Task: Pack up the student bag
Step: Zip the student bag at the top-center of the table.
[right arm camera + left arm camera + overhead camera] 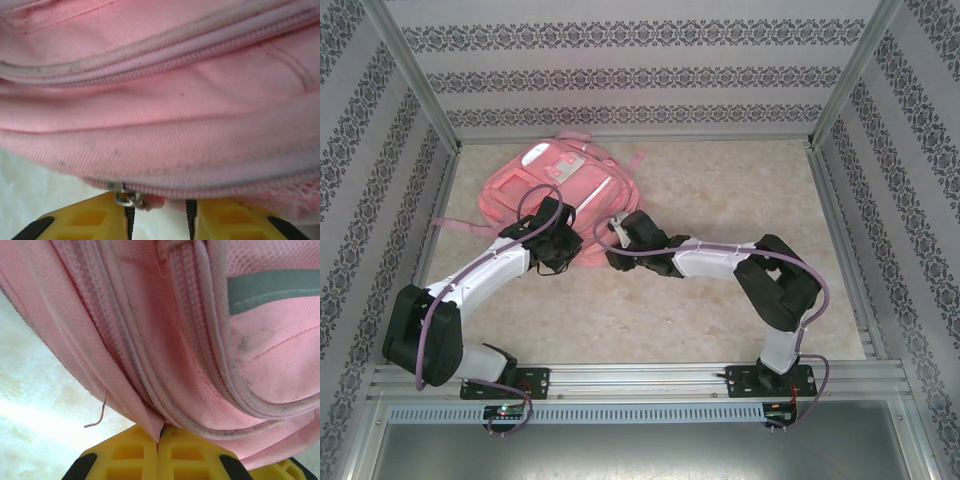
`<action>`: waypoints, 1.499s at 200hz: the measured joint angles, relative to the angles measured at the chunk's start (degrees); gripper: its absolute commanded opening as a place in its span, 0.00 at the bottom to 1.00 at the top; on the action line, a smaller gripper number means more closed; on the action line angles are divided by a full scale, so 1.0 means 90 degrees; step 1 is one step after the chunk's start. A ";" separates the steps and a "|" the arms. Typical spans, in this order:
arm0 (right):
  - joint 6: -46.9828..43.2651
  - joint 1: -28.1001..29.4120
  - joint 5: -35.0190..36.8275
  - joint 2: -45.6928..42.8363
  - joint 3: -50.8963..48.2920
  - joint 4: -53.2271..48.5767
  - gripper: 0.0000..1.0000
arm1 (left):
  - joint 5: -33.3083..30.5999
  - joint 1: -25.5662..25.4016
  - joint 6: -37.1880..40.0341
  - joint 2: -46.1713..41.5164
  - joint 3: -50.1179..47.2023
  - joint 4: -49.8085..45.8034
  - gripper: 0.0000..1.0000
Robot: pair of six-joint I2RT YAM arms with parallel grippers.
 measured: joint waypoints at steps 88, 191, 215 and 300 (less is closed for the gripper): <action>-0.0063 -0.0017 0.0342 -0.0066 -0.0070 -0.0066 0.00 | 0.0002 0.0034 0.0000 0.0000 0.0049 -0.0041 0.00; 0.0124 -0.1319 0.0398 -0.1319 -0.1083 0.0024 0.00 | 0.1030 -0.0352 0.0886 0.0614 0.0993 0.0359 0.00; 0.0131 -0.1498 0.0605 -0.1467 -0.1139 -0.0146 0.00 | 0.1076 -0.0597 0.1583 0.1154 0.1710 -0.0010 0.00; 0.0211 0.0561 0.1103 -0.1460 -0.0831 -0.0357 0.00 | 0.1224 0.1190 0.3194 0.1056 0.1877 -0.1729 0.00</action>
